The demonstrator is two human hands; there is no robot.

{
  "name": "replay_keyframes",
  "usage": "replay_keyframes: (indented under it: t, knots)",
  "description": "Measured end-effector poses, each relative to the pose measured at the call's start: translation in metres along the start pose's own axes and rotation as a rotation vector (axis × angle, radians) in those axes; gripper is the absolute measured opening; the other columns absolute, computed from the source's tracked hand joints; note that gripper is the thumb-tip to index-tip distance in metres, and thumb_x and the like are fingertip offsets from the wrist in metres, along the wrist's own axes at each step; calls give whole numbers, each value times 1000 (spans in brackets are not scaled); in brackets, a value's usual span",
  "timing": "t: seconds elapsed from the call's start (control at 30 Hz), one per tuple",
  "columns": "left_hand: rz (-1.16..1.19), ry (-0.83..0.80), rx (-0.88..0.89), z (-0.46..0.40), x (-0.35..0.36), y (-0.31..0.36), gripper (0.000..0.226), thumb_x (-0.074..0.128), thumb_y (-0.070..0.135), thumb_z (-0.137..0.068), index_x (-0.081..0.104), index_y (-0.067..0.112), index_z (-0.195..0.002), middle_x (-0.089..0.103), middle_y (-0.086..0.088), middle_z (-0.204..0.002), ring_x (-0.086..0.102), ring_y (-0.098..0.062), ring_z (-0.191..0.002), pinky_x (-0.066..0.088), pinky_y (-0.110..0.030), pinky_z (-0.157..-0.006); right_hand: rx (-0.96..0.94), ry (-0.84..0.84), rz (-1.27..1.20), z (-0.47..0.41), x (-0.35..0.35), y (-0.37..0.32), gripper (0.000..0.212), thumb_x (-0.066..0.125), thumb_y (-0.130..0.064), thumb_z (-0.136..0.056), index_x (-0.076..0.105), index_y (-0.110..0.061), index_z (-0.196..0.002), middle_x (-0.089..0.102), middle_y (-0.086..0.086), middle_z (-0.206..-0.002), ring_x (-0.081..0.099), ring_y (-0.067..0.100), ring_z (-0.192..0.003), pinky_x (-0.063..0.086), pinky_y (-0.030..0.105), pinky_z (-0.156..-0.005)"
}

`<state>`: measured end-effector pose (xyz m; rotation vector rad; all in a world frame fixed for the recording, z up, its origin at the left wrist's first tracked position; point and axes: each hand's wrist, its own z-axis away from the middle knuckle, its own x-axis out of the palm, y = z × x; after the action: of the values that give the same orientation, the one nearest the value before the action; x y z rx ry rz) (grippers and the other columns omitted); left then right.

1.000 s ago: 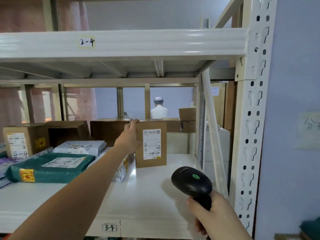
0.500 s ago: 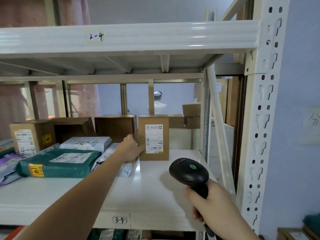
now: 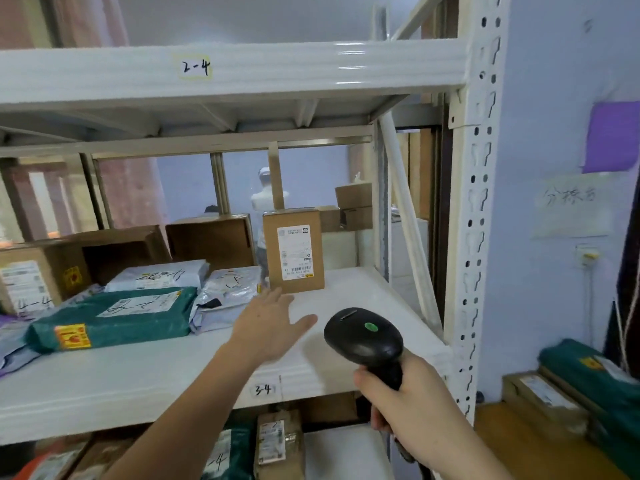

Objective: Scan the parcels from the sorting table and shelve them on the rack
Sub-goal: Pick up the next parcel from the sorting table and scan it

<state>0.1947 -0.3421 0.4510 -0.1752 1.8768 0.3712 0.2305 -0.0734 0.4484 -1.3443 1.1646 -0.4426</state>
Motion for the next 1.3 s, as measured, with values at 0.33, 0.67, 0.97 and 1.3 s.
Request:
replay_keyframes:
  t: [0.33, 0.67, 0.97, 1.3]
  knots:
    - [197, -136, 234, 57, 32, 118, 78, 43, 72, -100, 35, 28, -163, 29, 4, -173, 27, -22, -159, 19, -42, -131, 129, 181, 26, 107, -42, 29, 4, 64, -24, -93, 62, -24, -90, 64, -4, -60, 62, 3, -51, 48, 17, -51]
    - [333, -112, 361, 129, 63, 255, 77, 49, 69, -100, 42, 22, -160, 45, -2, -164, 44, -23, -148, 39, -43, -120, 190, 377, 98, 221, -145, 66, 8, 64, -26, -92, 59, -24, -88, 61, -12, -56, 62, 5, -53, 47, 16, -51]
    - [328, -290, 381, 189, 143, 360, 73, 50, 65, -102, 45, 19, -157, 50, -5, -159, 48, -23, -144, 38, -38, -118, 313, 378, 91, 297, -221, 131, 9, 69, -29, -87, 63, -26, -92, 64, -2, -64, 68, 19, -63, 56, 39, -63]
    - [253, -432, 353, 169, 221, 435, 78, 50, 68, -100, 41, 20, -161, 42, -3, -167, 40, -24, -153, 33, -43, -126, 394, 390, 128, 297, -275, 195, 9, 70, -29, -86, 61, -32, -85, 64, -8, -61, 67, 13, -62, 50, 26, -60]
